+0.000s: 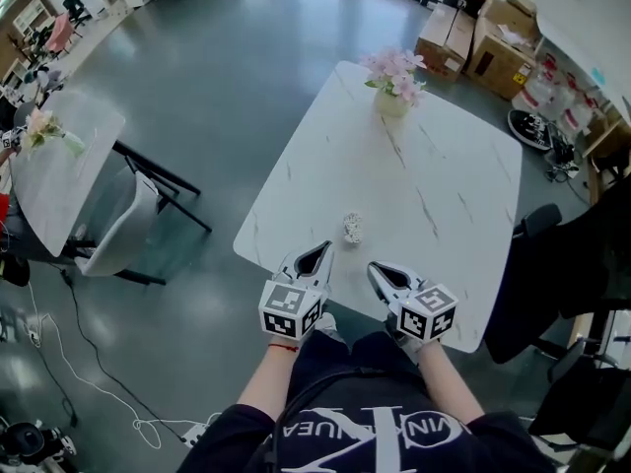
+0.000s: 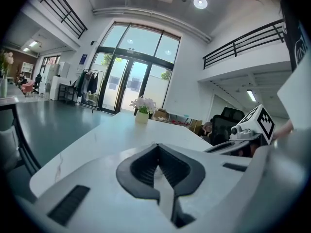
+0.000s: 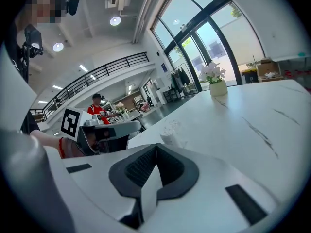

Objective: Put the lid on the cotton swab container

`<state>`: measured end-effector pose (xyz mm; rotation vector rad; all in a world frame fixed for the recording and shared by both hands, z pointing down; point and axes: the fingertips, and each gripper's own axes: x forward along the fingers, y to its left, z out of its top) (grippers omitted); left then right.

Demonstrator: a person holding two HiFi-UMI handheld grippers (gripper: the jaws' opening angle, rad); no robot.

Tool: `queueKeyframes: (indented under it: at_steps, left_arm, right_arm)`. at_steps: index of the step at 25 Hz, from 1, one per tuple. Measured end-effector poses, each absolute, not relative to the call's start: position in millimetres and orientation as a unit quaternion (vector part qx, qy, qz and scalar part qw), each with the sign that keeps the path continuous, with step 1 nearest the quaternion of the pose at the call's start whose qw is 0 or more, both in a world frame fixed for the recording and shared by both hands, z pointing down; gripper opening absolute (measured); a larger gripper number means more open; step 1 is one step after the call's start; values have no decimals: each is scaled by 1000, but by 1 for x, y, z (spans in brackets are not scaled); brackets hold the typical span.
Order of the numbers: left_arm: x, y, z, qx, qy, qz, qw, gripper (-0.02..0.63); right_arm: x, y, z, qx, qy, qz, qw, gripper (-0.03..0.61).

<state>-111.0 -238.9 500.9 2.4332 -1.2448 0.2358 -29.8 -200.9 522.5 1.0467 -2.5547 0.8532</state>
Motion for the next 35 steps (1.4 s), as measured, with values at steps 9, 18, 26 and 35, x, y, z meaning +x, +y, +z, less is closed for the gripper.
queueKeyframes:
  at_steps: [9,18,26,35]
  left_arm:
    - [-105,-256,531,868,-429,103,227,6]
    - [-106,-269,550,868,-411,153,233,6]
    - [-98,-280,560,874,-390,166,238,6]
    - [-90,-280,559,883,-366,173,236,6]
  right_arm:
    - [4,-230,545,405,-844,326,130,3]
    - [27,-282,564,419,-829,341,148,3]
    - [25,-291,577,400,-826,371,143,3]
    - [15,-300,552,378,-842,373,98,3]
